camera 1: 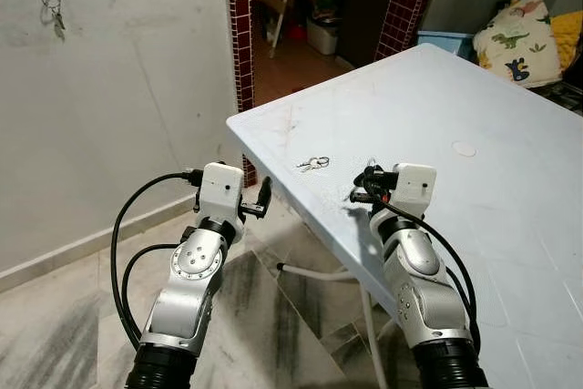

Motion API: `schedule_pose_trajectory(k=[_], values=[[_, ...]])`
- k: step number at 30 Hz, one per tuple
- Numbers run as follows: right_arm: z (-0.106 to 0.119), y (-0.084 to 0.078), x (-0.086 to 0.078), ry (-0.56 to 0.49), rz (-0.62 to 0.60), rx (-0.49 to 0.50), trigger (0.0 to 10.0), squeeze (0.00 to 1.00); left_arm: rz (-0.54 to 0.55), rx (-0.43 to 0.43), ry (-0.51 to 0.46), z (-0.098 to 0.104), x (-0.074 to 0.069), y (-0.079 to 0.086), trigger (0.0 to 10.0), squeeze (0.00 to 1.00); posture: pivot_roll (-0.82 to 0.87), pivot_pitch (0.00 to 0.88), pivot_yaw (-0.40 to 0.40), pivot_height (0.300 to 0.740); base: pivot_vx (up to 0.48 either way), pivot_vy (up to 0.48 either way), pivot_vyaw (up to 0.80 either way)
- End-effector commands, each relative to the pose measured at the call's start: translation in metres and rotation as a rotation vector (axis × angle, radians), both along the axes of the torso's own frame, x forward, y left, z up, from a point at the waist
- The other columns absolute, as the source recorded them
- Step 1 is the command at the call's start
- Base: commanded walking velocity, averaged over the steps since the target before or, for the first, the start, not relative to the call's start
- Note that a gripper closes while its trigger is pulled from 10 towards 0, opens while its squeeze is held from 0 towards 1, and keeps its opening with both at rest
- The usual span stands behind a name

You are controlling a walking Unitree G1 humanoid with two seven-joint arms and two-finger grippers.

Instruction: Hang keys on a hook

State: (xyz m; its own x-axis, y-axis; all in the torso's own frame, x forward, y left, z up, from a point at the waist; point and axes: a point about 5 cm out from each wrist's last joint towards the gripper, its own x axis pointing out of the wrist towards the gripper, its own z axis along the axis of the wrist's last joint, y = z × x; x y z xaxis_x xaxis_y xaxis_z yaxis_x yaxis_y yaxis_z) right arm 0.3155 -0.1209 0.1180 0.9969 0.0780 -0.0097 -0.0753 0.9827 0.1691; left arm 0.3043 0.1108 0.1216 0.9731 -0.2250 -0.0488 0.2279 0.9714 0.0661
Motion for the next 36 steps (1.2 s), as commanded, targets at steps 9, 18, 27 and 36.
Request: schedule_pose_trajectory(k=[9, 18, 27, 36], values=[[0.0049, 0.0, 0.002, -0.01, 0.003, -0.008, 10.0, 0.0, 0.009, -0.028, 0.009, 0.0037, 0.0045, 0.001, 10.0, 0.0, 0.1, 0.0, -0.055, 0.74, 0.0, 0.107, 0.0], [0.0049, 0.0015, 0.0025, -0.004, -0.001, 0.002, 10.0, 0.0, 0.007, -0.038, 0.015, 0.0036, 0.0051, 0.0, 10.0, 0.0, 0.1, 0.0, -0.052, 0.74, 0.0, 0.467, 0.0], [0.0045, 0.0021, 0.0013, -0.002, 0.0, 0.005, 10.0, 0.0, 0.007, -0.041, 0.019, 0.0041, 0.0049, -0.0002, 10.0, 0.0, 0.1, 0.0, -0.05, 0.74, 0.0, 0.48, 0.0], [0.0038, 0.003, 0.0014, 0.003, -0.001, 0.008, 10.0, 0.0, 0.008, -0.041, 0.028, 0.0035, 0.0052, -0.0009, 10.0, 0.0, 0.1, 0.0, -0.051, 0.74, 0.0, 0.48, 0.0]])
